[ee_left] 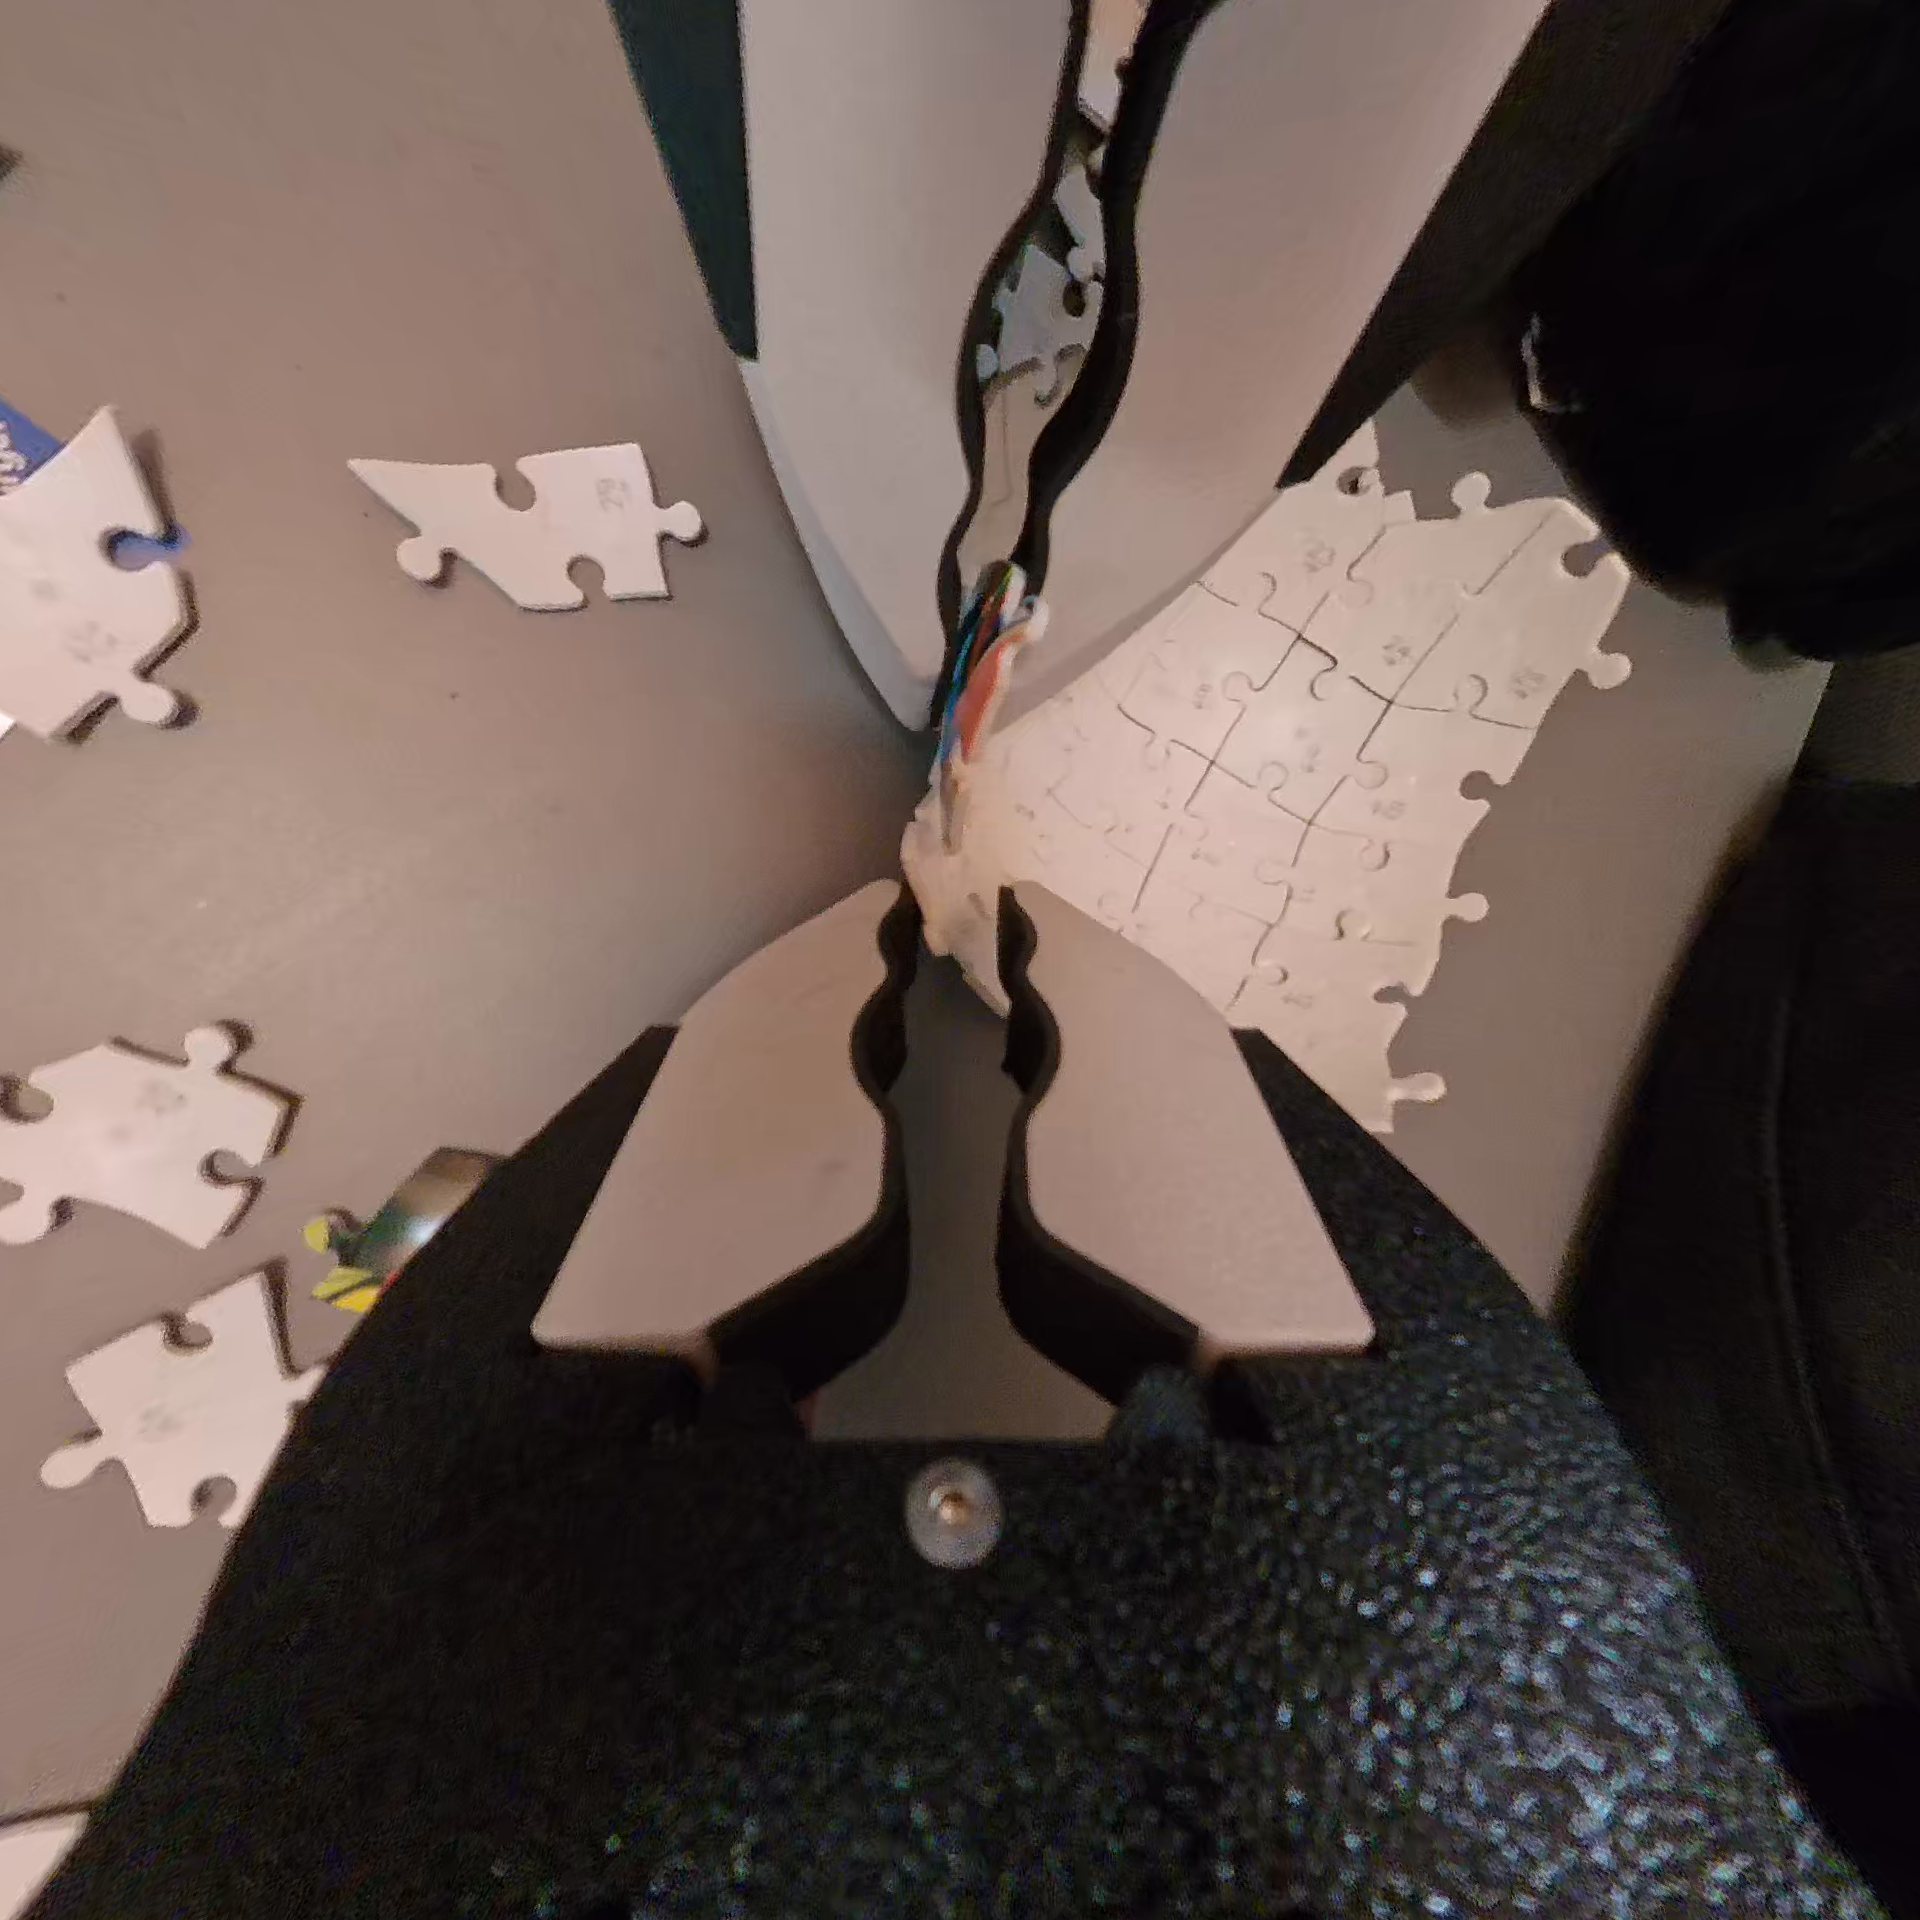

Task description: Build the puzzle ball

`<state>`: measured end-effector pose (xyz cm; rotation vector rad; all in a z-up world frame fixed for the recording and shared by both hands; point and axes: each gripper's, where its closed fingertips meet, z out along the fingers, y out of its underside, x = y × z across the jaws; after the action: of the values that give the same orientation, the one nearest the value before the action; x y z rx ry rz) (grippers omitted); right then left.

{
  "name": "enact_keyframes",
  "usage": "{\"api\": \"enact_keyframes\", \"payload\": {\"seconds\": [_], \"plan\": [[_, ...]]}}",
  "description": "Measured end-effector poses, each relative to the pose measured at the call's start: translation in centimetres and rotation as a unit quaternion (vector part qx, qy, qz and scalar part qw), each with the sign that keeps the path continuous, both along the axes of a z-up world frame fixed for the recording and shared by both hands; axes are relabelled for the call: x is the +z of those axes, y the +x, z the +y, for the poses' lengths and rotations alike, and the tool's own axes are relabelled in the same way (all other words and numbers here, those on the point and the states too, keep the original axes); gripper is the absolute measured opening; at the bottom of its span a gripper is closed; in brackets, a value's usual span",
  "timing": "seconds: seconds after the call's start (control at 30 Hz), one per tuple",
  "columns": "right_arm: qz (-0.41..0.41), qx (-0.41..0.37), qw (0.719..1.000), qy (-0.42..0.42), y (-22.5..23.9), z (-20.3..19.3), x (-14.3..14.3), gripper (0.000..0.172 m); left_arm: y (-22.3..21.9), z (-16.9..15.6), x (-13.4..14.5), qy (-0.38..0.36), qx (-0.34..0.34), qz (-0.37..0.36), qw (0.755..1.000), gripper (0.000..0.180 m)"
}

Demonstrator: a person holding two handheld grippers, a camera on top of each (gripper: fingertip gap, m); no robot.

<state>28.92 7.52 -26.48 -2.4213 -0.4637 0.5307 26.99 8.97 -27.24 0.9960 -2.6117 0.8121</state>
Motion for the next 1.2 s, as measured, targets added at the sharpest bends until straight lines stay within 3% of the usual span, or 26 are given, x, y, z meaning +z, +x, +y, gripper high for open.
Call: {"api": "enact_keyframes", "payload": {"seconds": [0.57, 1.03, 1.2], "plan": [[0.001, -0.025, 1.000, -0.013, 0.8, -0.4, 0.4, 0.003, 1.3, -0.6, 0.3, -0.040, -0.070, -0.096, 0.992, 0.006], [0.015, -0.039, 0.999, -0.020, 1.0, -0.4, 0.2, 0.003, 1.4, -0.5, 0.1, -0.030, -0.088, -0.111, 0.989, 0.007], [0.015, -0.055, 0.998, -0.027, 1.4, -0.3, -0.1, 0.003, 1.8, -0.3, -0.2, -0.019, -0.060, -0.090, 0.994, 0.009]]}}
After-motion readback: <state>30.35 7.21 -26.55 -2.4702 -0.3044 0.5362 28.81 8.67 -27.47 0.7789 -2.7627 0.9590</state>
